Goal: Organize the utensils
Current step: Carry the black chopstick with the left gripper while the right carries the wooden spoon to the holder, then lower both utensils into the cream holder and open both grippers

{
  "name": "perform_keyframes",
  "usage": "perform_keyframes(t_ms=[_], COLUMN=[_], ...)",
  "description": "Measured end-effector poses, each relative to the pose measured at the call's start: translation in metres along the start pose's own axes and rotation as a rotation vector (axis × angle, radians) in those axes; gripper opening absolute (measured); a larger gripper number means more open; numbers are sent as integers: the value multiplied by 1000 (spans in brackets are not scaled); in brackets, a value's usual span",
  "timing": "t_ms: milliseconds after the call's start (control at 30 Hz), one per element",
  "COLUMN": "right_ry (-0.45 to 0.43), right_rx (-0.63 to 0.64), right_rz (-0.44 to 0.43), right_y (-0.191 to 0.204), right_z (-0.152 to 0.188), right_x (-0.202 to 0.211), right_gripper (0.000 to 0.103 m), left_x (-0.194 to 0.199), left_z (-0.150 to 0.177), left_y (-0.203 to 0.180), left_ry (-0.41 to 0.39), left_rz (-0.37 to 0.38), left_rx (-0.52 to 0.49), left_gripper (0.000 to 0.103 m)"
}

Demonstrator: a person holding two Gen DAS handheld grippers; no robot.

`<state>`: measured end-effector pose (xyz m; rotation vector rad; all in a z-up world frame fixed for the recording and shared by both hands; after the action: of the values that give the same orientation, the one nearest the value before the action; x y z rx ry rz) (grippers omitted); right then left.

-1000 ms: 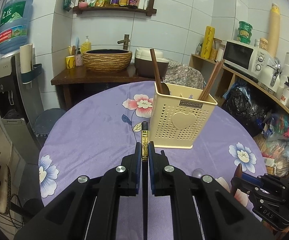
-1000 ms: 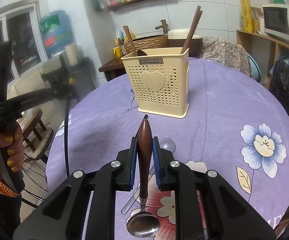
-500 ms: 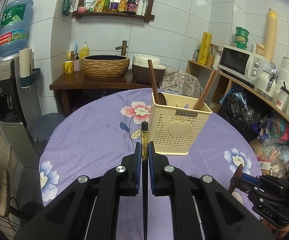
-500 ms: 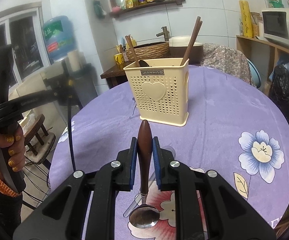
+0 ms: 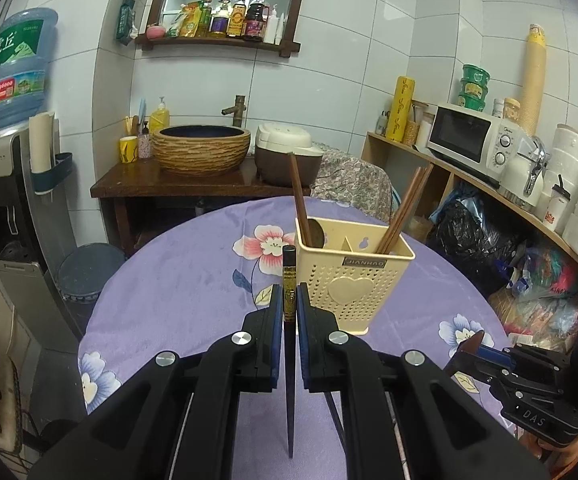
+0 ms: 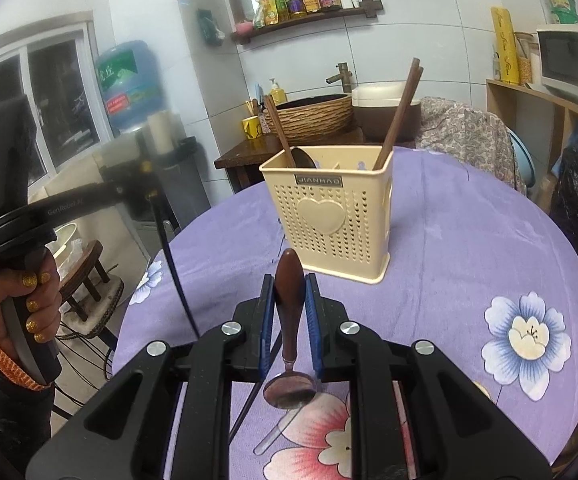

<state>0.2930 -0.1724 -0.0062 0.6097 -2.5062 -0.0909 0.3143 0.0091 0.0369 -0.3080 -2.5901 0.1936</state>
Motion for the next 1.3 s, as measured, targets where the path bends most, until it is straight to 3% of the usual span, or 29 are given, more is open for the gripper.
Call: perform_keyframes(t_ms=[267, 467, 567, 767, 933, 1300], right_ry=[-30, -77, -111, -182, -189, -95], right_rx=[45, 74, 80, 77, 69, 14], right_rz=[-12, 30, 58, 128, 190, 232], right_y=[1, -7, -14, -28, -43, -66], right_z=[-50, -121, -159, -211, -209, -144], right_x=[2, 6, 10, 3, -23, -76], right_gripper=[16, 16, 16, 16, 16, 16], left_x=[2, 15, 21, 6, -35, -97], left_z=[-40, -102, -141, -186, -180, -109], left_y=[-12, -37, -50, -58, -54, -36], left_ry=[-13, -61, -110, -167, -155, -11], left_rz=[50, 97, 97, 77, 41, 32], left_rx=[-18, -61, -76, -51, -24, 19], left_gripper=[9, 9, 9, 9, 9, 9])
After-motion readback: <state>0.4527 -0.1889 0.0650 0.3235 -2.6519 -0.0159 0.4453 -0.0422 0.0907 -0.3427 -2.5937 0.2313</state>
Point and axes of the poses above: each gripper's, at about its wrist camera, not at the fingertips, and x roughly against the way its jaws point, y to its left, z to its underside, the point moved 10 cm from there along -x, roughly the way its jaws point, and after that the axes turned 4 degrees about x, right-handed, at the moved point
